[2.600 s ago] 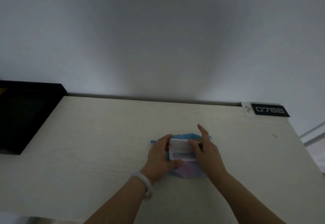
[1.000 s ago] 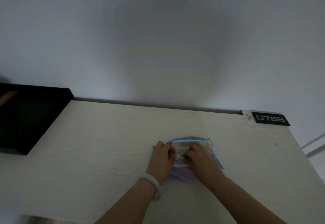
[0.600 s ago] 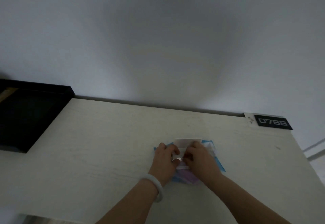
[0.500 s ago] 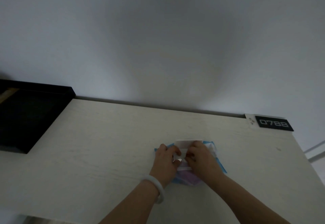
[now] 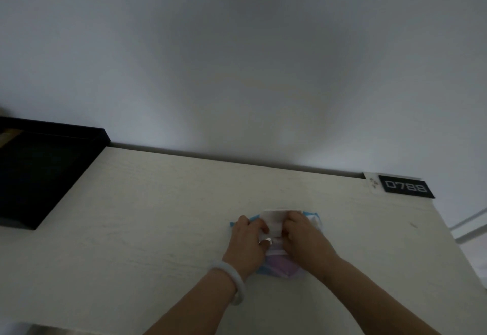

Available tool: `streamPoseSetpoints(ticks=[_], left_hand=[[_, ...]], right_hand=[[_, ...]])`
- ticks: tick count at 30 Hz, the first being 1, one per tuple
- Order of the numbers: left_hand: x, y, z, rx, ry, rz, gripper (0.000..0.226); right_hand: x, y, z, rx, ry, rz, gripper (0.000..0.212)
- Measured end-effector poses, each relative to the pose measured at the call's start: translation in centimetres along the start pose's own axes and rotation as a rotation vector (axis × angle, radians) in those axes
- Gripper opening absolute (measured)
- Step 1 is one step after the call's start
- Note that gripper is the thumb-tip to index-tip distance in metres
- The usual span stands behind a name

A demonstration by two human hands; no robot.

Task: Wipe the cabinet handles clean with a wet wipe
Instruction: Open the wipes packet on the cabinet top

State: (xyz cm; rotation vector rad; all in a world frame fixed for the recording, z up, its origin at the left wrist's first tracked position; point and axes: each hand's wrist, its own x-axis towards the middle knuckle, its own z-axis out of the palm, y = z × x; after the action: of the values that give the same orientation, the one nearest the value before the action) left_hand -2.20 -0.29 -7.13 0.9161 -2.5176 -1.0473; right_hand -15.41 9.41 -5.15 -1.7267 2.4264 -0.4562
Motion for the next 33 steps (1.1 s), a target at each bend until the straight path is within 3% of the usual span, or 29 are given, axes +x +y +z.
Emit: streamPoseSetpoints(ticks=[3,8,13,15,19,22,24,27,29,31,33], left_hand=[[0.0,0.0,0.0,-0.004,0.01,0.001,0.025],[-0.1,-0.2,-0.1,-0.021,0.002,0.01,0.027],[-0.2,-0.1,0.0,-0.024,-0.001,0.01,0.025],[-0.2,-0.1,0.0,-0.004,-0.002,0.015,0.025],[0.1,0.2,-0.2,0.048,-0.03,-0.005,0.023],[0.4,0.4,-0.5,0.059,-0.055,-0.037,0.022],[0.6,0.6,-0.8,0.064,-0.061,-0.049,0.023],[0.8,0.9,-1.3,0.04,-0.064,-0.049,0.023],[0.7,1.2,-1.5,-0.039,-0.057,-0.03,0.019],[0.4,1.5,-1.5,-0.136,-0.04,0.006,0.018],[0.0,1.5,-1.5,-0.193,-0.059,0.024,0.023]], right_hand=[[0.0,-0.1,-0.1,-0.057,-0.039,-0.04,0.002],[0.1,-0.5,0.5,-0.083,-0.11,0.012,0.023],[-0.1,-1.2,-0.5,-0.038,-0.043,0.065,0.011],[0.2,-1.2,-1.9,-0.024,0.056,0.133,0.005],[0.8,-0.4,-5.3,0.086,0.18,0.153,0.016],[0.1,-0.6,-5.9,0.059,-0.082,0.14,0.003],[-0.4,-0.4,-5.1,0.11,-0.217,0.164,0.019],[-0.5,-0.3,-3.6,0.24,-0.262,0.221,0.04],[-0.4,-0.8,-2.9,0.181,-0.209,0.24,0.022],[-0.4,-1.2,-2.7,0.186,-0.1,0.276,0.023],[-0.7,-1.3,-3.2,0.349,0.033,0.399,0.02]])
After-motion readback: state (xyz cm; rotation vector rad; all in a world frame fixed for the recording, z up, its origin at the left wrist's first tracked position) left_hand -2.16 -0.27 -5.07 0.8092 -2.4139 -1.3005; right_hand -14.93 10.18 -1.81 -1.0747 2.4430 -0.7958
